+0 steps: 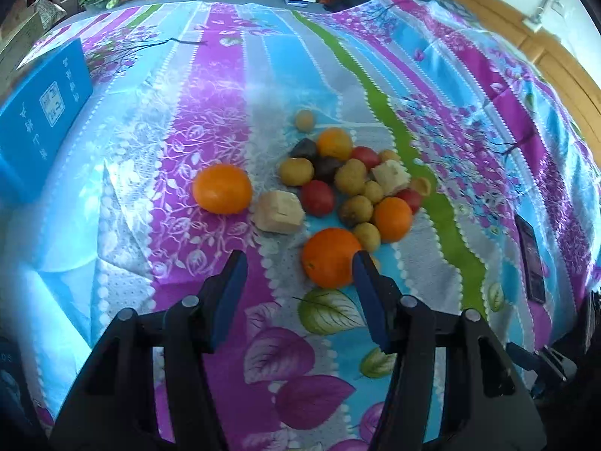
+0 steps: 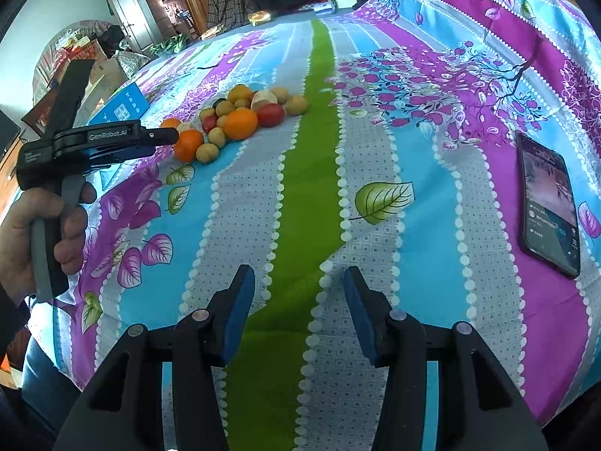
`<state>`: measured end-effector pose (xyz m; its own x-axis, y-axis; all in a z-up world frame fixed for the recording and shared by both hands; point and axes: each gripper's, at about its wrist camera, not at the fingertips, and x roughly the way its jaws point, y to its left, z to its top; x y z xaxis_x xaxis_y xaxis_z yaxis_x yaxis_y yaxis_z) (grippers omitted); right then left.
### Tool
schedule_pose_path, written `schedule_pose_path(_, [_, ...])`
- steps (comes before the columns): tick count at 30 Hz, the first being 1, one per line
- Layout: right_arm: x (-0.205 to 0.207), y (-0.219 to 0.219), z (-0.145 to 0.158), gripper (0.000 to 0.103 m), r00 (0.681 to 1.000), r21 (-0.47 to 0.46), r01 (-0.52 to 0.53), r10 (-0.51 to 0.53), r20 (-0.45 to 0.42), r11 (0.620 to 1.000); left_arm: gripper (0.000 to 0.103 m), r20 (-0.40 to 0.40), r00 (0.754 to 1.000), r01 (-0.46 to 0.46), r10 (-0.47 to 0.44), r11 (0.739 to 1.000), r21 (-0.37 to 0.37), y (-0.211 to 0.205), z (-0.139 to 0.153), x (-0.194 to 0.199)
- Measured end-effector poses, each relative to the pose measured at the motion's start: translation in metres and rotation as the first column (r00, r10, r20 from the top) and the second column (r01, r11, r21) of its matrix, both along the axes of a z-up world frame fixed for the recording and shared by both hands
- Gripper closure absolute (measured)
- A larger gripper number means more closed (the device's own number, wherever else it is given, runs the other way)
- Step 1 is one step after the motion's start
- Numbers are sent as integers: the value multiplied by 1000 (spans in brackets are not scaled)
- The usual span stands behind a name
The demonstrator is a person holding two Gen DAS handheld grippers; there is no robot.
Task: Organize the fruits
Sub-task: 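Close the left tool on another orange at the pile's edge, then close the right tool on a tan round fruit while the left tool holds the orange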
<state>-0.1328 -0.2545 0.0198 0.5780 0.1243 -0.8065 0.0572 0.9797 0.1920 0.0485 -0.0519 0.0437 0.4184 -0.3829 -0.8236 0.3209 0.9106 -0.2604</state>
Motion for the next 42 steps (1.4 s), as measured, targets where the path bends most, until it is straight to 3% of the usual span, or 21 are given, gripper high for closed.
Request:
schedule_pose_path(7, [5, 5, -2, 50, 1000, -4, -16, 16, -6, 1000, 45, -25, 999, 25, -26, 999, -30, -18, -8, 8])
schedule_pose_path(8, [5, 5, -2, 50, 1000, -5, -16, 16, -6, 1000, 47, -33, 999, 27, -28, 999, -39, -19, -10, 10])
schedule_pose_path(9, [5, 5, -2, 50, 1000, -3, -16, 16, -5, 1000, 56, -44, 999, 29, -31, 998, -50, -22, -13, 12])
schedule_pose_path(11, [7, 7, 1, 50, 1000, 4, -22, 22, 1, 1000, 64, -57, 998, 20, -23, 998, -55, -22, -18, 14])
schedule_pose_path(14, [13, 14, 8, 50, 998, 8, -49, 49, 26, 999, 65, -65, 998, -2, -3, 997, -82, -15, -17, 12])
schedule_pose_path(17, [27, 27, 16, 50, 995, 18, -85, 84, 62, 996, 65, -27, 1000, -11, 9, 998, -62, -8, -6, 4])
schedule_pose_path(22, [72, 55, 22, 50, 981, 25, -153, 148, 124, 988, 65, 76, 996, -59, 55, 997, 43, 9, 17, -9])
schedule_pose_path(26, [109, 74, 13, 50, 975, 35, -195, 190, 114, 980, 65, 135, 988, -88, 75, 992, 92, 21, 24, -16])
schedule_pose_path(34, [159, 90, -17, 66, 981, 20, -196, 196, 0, 980, 65, 134, 986, -108, 95, 990, 91, 32, 21, -16])
schedule_pose_path(39, [159, 99, -22, 66, 980, -32, -201, 201, -2, 979, 65, 131, 987, -108, 96, 990, 88, 30, 20, -17])
schedule_pose_path(42, [158, 104, -24, 74, 981, -83, -195, 196, -4, 977, 65, 129, 986, -116, 104, 989, 90, 29, 19, -17])
